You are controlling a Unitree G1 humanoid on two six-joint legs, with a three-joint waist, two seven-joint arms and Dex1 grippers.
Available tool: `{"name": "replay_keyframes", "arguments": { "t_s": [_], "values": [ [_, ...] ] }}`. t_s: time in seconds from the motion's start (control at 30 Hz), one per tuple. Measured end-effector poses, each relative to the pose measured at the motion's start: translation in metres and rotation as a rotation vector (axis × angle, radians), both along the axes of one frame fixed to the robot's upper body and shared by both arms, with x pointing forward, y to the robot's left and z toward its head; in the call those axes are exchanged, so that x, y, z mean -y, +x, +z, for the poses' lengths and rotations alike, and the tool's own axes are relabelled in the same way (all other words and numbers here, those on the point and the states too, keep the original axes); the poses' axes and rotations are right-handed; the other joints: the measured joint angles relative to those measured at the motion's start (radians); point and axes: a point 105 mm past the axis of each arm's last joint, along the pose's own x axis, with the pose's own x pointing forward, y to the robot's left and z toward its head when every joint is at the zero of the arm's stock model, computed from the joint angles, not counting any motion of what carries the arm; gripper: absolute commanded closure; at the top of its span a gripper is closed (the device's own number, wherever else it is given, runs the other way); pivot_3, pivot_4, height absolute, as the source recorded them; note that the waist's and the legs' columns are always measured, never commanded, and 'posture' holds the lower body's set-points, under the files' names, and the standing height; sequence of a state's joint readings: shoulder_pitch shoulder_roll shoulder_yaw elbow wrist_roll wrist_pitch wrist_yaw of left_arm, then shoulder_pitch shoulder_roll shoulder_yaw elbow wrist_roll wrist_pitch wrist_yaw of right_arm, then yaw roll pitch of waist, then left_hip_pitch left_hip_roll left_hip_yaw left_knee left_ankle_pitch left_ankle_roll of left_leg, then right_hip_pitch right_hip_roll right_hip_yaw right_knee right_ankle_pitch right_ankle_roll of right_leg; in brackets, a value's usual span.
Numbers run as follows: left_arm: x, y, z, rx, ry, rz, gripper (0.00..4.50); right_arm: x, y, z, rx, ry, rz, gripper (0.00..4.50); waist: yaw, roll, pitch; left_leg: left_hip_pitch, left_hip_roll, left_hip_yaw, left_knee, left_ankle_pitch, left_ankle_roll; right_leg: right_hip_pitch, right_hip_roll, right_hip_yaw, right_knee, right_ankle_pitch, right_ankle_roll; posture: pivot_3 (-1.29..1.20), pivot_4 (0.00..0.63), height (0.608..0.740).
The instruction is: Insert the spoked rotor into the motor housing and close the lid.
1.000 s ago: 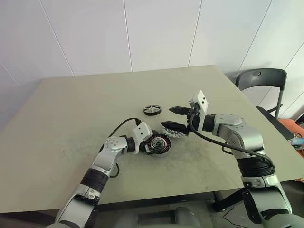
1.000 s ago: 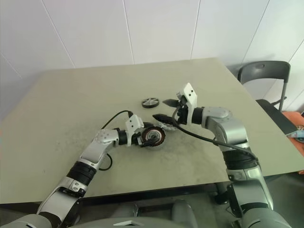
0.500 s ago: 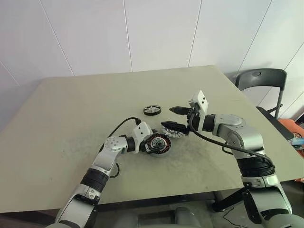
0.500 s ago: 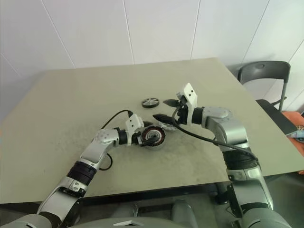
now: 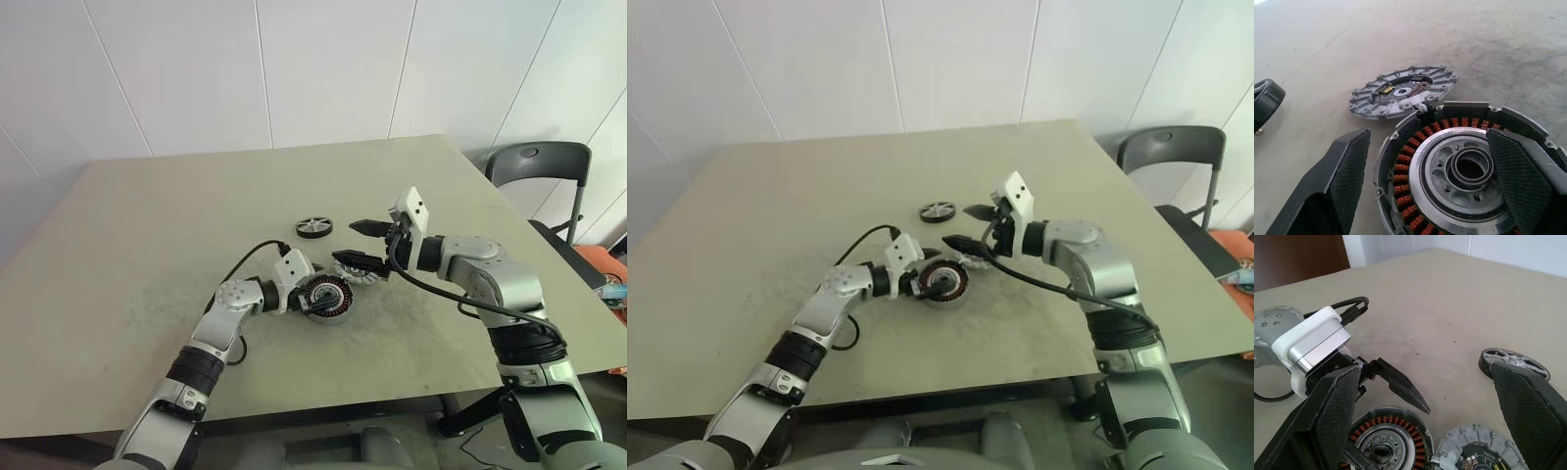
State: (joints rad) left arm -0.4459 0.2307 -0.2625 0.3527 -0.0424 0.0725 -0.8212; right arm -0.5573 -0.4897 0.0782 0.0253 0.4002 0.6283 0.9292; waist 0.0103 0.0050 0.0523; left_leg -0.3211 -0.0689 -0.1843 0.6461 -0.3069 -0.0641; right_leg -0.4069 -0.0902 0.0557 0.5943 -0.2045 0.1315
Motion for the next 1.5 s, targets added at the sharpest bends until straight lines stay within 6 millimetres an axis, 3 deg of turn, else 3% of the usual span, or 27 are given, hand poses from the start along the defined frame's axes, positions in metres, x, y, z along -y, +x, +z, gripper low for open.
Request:
{"name": "replay_keyframes", "arguments": {
  "t_s": [1.5],
  "values": [
    [-0.012,0.016,-0.001,-0.01,0.02,0.111,0.48,-0.002,0.001,-0.01,-0.002,-0.049,0.007,0.0,-0.001,0.0,0.0,0.001,0.0,0.0,0.0,0.0,0.0,0.001,0.0,0.0,0.0,0.0,0.0,0.0,0.0,0.74]
  ]
}}
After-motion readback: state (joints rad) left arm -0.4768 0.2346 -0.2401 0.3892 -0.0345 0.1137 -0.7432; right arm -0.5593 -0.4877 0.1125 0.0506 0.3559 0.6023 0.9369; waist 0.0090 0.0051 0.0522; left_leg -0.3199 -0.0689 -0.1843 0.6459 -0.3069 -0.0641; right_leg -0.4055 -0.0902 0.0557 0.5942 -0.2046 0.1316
